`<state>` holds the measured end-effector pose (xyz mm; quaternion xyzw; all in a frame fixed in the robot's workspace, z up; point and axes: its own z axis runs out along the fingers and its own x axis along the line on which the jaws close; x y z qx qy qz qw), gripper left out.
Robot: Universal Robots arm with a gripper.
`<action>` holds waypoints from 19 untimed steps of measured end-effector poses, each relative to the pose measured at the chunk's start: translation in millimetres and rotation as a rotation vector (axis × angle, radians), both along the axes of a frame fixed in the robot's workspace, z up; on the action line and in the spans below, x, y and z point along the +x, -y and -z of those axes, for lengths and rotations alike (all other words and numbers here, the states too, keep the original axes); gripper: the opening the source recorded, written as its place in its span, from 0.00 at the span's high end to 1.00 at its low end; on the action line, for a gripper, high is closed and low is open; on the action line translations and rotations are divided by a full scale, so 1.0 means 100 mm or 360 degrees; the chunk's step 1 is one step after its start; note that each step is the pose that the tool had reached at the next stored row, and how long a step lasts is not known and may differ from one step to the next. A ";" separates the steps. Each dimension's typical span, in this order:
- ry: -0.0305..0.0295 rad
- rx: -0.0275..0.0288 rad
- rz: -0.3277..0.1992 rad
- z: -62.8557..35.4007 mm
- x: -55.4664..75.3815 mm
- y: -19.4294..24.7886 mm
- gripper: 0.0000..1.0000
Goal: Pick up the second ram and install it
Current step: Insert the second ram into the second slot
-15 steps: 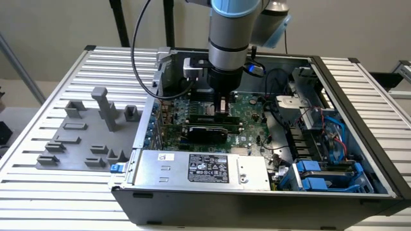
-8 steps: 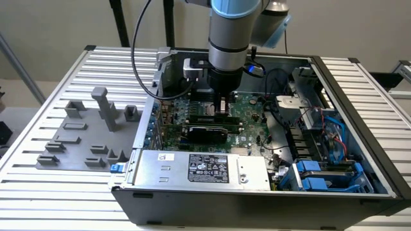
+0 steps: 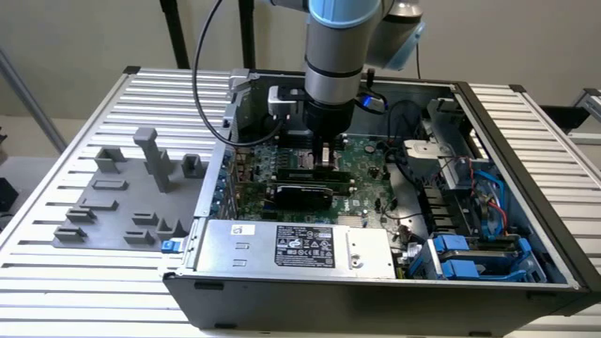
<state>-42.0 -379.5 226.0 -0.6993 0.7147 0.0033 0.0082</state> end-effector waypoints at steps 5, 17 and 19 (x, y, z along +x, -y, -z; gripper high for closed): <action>-0.00001 0.00000 0.0000 0.013 0.00 -0.008 1.00; 0.00000 0.00005 0.0000 0.041 0.00 -0.010 0.00; 0.00000 0.00001 0.0000 0.042 0.00 -0.010 0.00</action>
